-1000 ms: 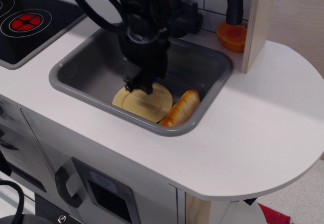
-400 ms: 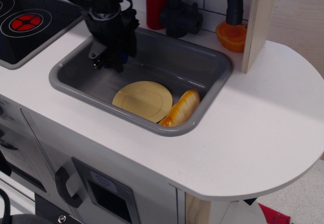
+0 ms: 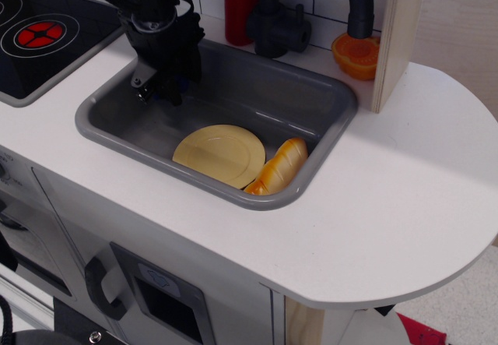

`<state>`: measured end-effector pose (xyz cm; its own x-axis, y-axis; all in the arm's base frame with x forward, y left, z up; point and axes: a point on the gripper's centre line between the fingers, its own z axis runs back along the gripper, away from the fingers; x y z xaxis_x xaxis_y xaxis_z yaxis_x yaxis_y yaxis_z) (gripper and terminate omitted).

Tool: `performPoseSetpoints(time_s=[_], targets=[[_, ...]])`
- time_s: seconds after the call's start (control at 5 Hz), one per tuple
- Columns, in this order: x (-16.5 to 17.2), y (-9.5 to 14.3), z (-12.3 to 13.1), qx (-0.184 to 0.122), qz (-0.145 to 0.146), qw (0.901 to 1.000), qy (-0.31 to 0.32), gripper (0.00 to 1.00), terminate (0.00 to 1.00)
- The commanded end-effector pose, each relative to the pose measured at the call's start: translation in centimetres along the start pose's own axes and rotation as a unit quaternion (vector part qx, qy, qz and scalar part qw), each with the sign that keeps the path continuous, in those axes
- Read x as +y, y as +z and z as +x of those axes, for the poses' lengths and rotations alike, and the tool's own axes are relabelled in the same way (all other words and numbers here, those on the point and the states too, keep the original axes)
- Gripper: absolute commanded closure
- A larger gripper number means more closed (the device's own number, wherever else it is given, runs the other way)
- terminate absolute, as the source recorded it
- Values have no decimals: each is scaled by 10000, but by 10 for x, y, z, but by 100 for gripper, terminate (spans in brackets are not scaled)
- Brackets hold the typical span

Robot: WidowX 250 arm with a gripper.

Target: Take blueberries off plate sink

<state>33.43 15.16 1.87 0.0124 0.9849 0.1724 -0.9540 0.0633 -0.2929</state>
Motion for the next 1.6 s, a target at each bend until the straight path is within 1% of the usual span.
performPoseSetpoints(time_s=[0.0,0.2,0.4,0.6,1.0,1.4], targets=[[-13,2,14,-334,-307,9989,-76,0,0],[-12,3,13,-514,-408,9978,78,0,0],[-13,6,13,-637,-417,9970,167,0,0],[-14,16,15,-660,-377,9969,188,0,0],[-16,44,21,-514,-350,9973,390,0,0],[-16,79,28,-239,-365,9986,282,0,0]])
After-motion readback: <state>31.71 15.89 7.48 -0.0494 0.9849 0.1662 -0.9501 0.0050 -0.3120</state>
